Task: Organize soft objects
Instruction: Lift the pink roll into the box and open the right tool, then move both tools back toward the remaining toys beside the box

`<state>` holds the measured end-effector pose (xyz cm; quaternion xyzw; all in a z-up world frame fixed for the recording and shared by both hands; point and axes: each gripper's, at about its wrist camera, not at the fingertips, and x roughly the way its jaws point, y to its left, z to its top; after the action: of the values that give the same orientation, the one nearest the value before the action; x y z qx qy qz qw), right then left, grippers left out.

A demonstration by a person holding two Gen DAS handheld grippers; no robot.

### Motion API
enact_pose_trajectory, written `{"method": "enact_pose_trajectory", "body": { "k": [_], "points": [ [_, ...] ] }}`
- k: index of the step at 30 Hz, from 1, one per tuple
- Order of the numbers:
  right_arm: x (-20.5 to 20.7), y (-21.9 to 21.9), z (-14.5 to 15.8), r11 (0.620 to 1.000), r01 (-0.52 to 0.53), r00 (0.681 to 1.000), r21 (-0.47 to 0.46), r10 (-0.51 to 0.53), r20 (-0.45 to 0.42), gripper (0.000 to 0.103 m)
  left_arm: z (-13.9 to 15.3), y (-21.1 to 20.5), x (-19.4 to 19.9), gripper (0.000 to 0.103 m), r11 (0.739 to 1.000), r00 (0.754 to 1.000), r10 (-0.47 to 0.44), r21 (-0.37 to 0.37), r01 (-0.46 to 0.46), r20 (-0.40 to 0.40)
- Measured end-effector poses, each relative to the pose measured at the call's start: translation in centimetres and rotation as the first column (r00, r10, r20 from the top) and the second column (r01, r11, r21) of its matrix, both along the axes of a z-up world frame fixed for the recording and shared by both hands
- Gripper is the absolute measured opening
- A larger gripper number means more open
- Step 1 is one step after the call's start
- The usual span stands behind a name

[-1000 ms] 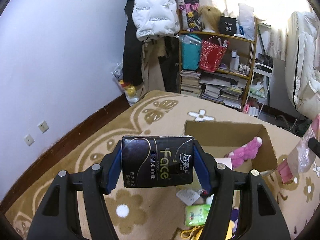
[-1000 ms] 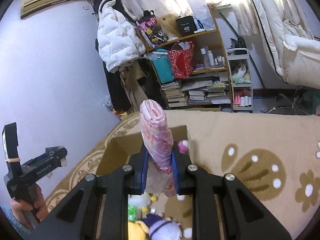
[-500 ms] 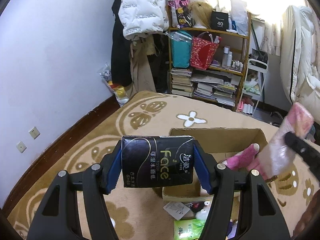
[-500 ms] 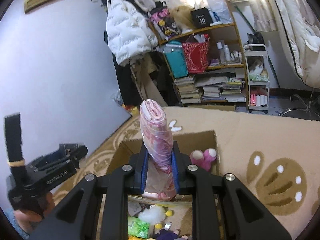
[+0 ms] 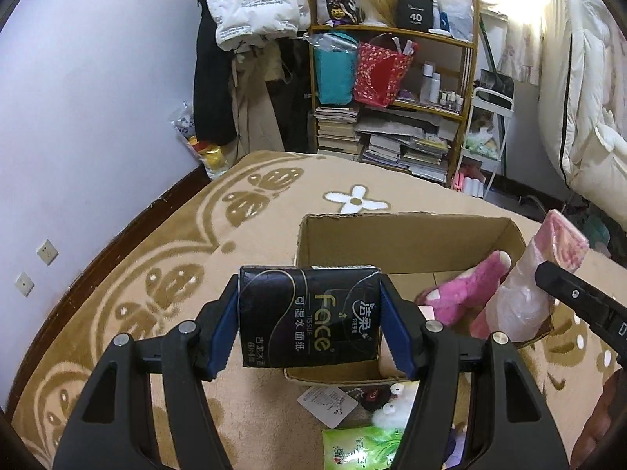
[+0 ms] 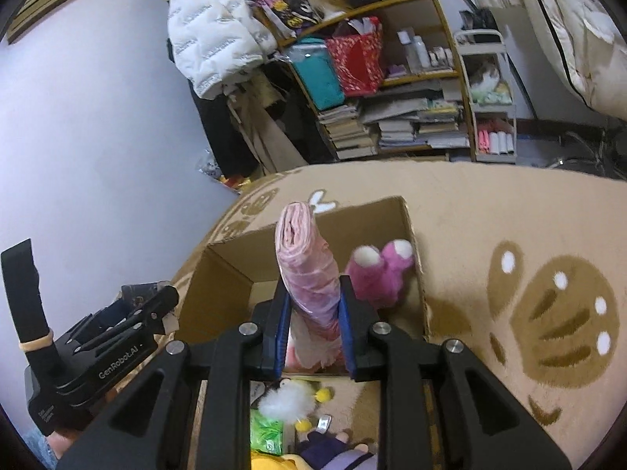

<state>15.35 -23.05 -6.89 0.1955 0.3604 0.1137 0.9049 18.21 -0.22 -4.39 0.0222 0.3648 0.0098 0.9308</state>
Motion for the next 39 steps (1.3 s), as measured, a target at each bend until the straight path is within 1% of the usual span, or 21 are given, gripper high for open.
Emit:
{"method": "enact_pose_trajectory", "body": {
  "k": [3, 4, 5, 6, 7, 8, 9, 11, 12, 14, 15, 16, 17, 18, 19, 22, 24, 27, 30, 35, 39],
  "points": [
    [-0.1, -0.2, -0.3, 1.000, 0.007, 1.000, -0.004, -0.007, -0.014, 0.027, -0.3, -0.4, 0.1, 0.070, 1.000, 1.000, -0.016, 0.014, 0.016, -0.017],
    [-0.1, -0.2, -0.2, 1.000, 0.010, 1.000, -0.014, -0.010, -0.014, 0.030, -0.3, -0.5, 0.1, 0.071, 1.000, 1.000, -0.018, 0.019, 0.018, -0.022],
    [-0.3, -0.2, 0.0, 1.000, 0.006, 1.000, -0.017, -0.006, -0.009, 0.035, -0.4, -0.5, 0.0, 0.071, 0.999, 1.000, -0.013, 0.032, 0.014, -0.020],
    [-0.4, -0.1, 0.2, 1.000, 0.002, 1.000, -0.018, -0.002, -0.004, 0.038, -0.4, -0.5, -0.1, 0.071, 0.999, 1.000, -0.002, 0.053, 0.003, -0.014],
    [-0.5, -0.1, 0.4, 1.000, 0.002, 1.000, -0.022, -0.002, 0.000, 0.043, -0.3, -0.5, -0.2, 0.072, 0.998, 1.000, 0.007, 0.070, -0.007, -0.007],
    [-0.7, 0.0, 0.7, 1.000, 0.002, 1.000, -0.031, -0.001, 0.005, 0.049, -0.1, -0.5, -0.3, 0.076, 0.997, 1.000, 0.011, 0.080, -0.011, -0.003],
    [-0.9, 0.1, 1.0, 0.999, 0.001, 1.000, -0.035, -0.001, 0.009, 0.052, 0.0, -0.4, -0.4, 0.079, 0.997, 1.000, 0.009, 0.077, -0.009, -0.003],
    [-1.2, 0.0, 1.5, 0.999, 0.004, 1.000, -0.043, -0.003, 0.019, 0.064, 0.3, 0.0, -0.7, 0.085, 0.998, 1.000, 0.005, 0.062, -0.005, -0.001],
    [-1.4, 0.0, 1.7, 0.999, 0.006, 1.000, -0.049, -0.005, 0.023, 0.067, 0.5, 0.1, -0.9, 0.087, 0.998, 1.000, 0.007, 0.062, -0.007, 0.005],
    [-1.6, 0.0, 2.1, 0.998, 0.011, 1.000, -0.060, -0.010, 0.024, 0.082, 0.9, 0.2, -1.2, 0.093, 0.997, 1.000, 0.013, 0.072, -0.014, 0.019],
    [-1.8, -0.1, 2.2, 0.998, 0.014, 1.000, -0.062, -0.012, 0.024, 0.087, 1.1, 0.3, -1.4, 0.094, 0.997, 1.000, 0.016, 0.077, -0.018, 0.022],
    [-1.9, -0.2, 2.2, 0.998, 0.014, 1.000, -0.062, -0.012, 0.024, 0.094, 1.2, 0.4, -1.5, 0.094, 0.996, 0.999, 0.023, 0.082, -0.025, 0.024],
    [-2.1, -0.3, 2.3, 0.998, 0.010, 1.000, -0.059, -0.009, 0.023, 0.096, 1.4, 0.5, -1.7, 0.095, 0.996, 0.999, 0.032, 0.085, -0.034, 0.024],
    [-2.3, -0.4, 2.3, 0.998, 0.009, 1.000, -0.057, -0.007, 0.021, 0.096, 1.5, 0.6, -1.8, 0.097, 0.996, 0.999, 0.037, 0.086, -0.039, 0.023],
    [-2.4, -0.5, 2.3, 0.998, 0.009, 1.000, -0.056, -0.008, 0.017, 0.097, 1.7, 0.6, -2.1, 0.102, 0.995, 0.999, 0.038, 0.089, -0.040, 0.021],
    [-2.8, -0.8, 2.4, 0.998, 0.014, 1.000, -0.065, -0.014, 0.000, 0.103, 2.2, 0.6, -3.3, 0.103, 0.989, 0.998, 0.059, 0.130, -0.063, 0.037],
    [-3.3, -1.0, 2.4, 0.998, 0.010, 1.000, -0.060, -0.010, -0.003, 0.103, 2.4, 0.5, -4.0, 0.103, 0.987, 0.996, 0.071, 0.141, -0.077, 0.046],
    [-3.9, -1.1, 2.2, 0.999, -0.007, 1.000, -0.035, 0.006, -0.019, 0.103, 2.6, 0.6, -4.9, 0.103, 0.992, 0.999, 0.049, 0.118, -0.051, 0.019],
    [-4.5, -1.1, 1.8, 1.000, -0.027, 0.999, -0.010, 0.027, -0.037, 0.103, 2.6, 0.6, -5.8, 0.103, 0.994, 0.999, 0.047, 0.094, -0.046, -0.003],
    [-5.4, -0.9, 1.2, 0.999, -0.045, 0.997, -0.014, 0.044, -0.066, 0.103, 1.7, 0.1, -6.5, 0.103, 0.999, 0.992, 0.018, 0.049, -0.012, -0.125],
    [-6.2, -1.0, 0.5, 0.998, -0.060, 0.994, -0.002, 0.059, -0.088, 0.103, 0.5, -0.3, -7.2, 0.103, 0.999, 0.985, 0.007, 0.041, 0.000, -0.172]
  ]
}}
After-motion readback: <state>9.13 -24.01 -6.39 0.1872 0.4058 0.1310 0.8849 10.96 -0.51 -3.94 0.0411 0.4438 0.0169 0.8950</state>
